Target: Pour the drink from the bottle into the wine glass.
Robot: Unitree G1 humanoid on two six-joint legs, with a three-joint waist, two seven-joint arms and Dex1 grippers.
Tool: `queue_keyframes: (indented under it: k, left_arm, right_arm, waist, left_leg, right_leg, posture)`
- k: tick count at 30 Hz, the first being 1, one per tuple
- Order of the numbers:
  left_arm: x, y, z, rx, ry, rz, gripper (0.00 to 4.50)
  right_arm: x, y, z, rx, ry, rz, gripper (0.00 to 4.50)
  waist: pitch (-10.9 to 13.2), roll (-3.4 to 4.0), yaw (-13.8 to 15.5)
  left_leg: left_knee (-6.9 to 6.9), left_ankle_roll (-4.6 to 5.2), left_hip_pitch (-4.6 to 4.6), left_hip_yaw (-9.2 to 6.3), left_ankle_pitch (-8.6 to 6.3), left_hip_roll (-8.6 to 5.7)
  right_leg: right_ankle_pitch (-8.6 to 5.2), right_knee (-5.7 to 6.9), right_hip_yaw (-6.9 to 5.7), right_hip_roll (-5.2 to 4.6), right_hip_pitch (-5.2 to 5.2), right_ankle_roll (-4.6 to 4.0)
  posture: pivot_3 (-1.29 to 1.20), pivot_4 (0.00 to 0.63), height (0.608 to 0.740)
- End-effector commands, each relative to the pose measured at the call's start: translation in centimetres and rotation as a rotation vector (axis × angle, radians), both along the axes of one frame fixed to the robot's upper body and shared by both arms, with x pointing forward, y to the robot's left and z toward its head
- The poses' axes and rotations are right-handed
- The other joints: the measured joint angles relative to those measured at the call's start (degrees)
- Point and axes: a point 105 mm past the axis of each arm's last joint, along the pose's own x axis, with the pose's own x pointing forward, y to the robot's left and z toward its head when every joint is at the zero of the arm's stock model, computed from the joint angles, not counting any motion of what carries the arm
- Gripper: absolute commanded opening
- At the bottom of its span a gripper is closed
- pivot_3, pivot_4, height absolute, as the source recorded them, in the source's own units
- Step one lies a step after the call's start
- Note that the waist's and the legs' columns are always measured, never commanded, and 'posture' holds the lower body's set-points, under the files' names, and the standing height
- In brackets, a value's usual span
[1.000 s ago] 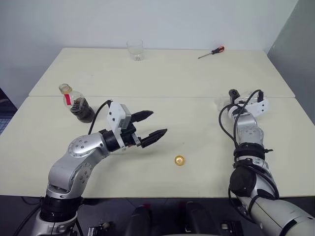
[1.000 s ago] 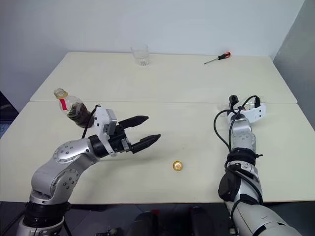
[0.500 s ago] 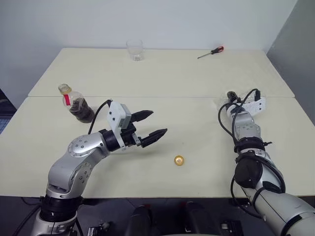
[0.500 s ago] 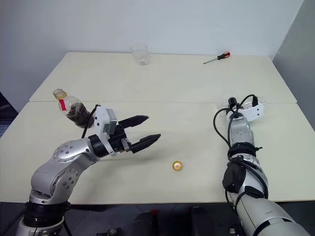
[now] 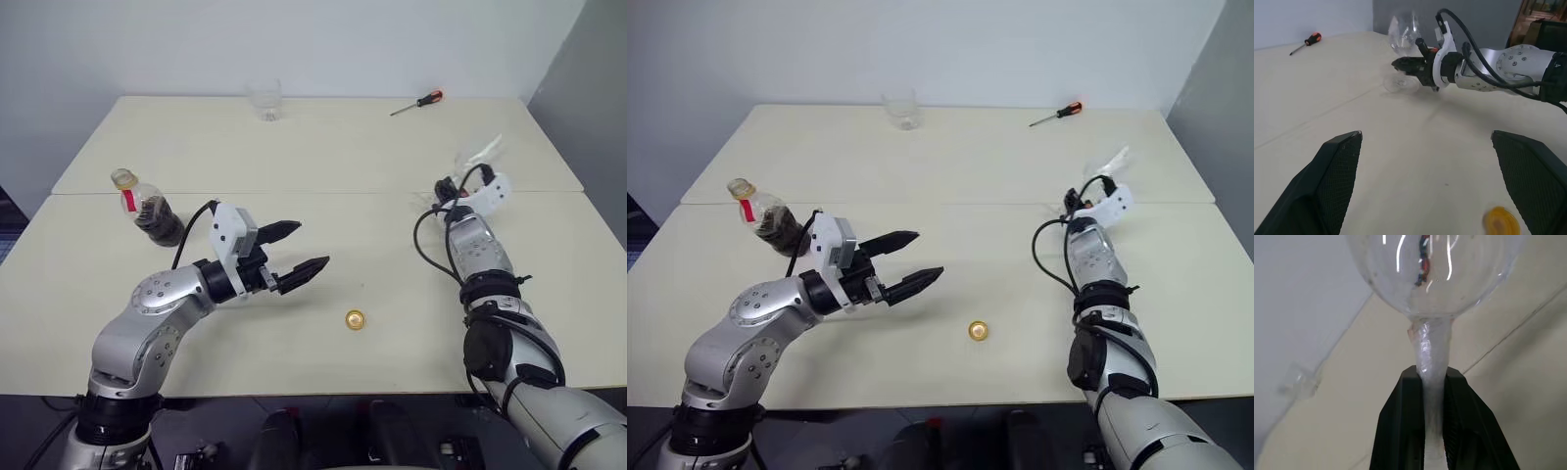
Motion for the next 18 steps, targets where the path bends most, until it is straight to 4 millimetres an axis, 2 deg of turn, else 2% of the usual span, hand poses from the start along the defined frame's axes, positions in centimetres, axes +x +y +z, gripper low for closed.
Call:
queue_keyframes:
  k: [1,5,10,15,18]
  left_arm:
    - [-0.5,1.4,1.5,0.000,-0.048,0.050,4.50]
    - [-1.1,3.6,1.5,0.017,-0.047,0.128,4.50]
    - [-3.6,5.0,1.6,0.018,-0.039,0.204,4.50]
    - [-5.7,6.5,2.3,0.001,-0.073,0.354,4.50]
    - [-7.5,7.4,1.9,-0.006,-0.052,0.444,4.50]
  right_arm:
    - [-0.8,5.0,4.4,-0.230,-0.233,0.180,0.17]
    - [-2.9,10.3,4.9,-0.402,-0.378,0.356,0.17]
    - [-6.0,15.4,4.9,-0.508,-0.572,0.505,0.17]
    - [-8.5,18.4,3.6,-0.538,-0.668,0.587,0.17]
    - [-9.6,19.8,3.1,-0.550,-0.722,0.615,0.17]
  waist:
    - [0.0,0.02,-0.2]
    - [0.0,0.05,-0.1]
    - [0.0,0.05,0.1]
    - [0.0,0.02,0.6]
    - [0.0,0.01,0.5]
  left_leg:
    - [-0.02,0.00,0.00,-0.01,0.00,0.02]
    - [-0.04,-0.01,0.00,-0.07,0.00,0.04]
    - [0.02,-0.01,-0.07,-0.10,0.00,0.16]
    - [0.08,-0.02,-0.04,-0.18,0.00,0.05]
    - [0.08,-0.02,0.02,-0.21,0.00,0.07]
  right_leg:
    - [-0.01,0.02,-0.02,0.02,-0.02,-0.02]
    - [-0.04,0.11,-0.08,0.07,-0.10,-0.06]
    - [-0.04,0.05,-0.07,-0.13,-0.08,-0.04]
    - [-0.02,0.02,-0.13,-0.27,0.01,0.00]
    - [-0.03,0.02,-0.17,-0.26,0.08,-0.01]
  posture:
    - [0.00,0.150,0.740]
    - [0.00,0.150,0.740]
    - [0.00,0.150,0.740]
    - [0.00,0.150,0.740]
    - [0.00,0.150,0.740]
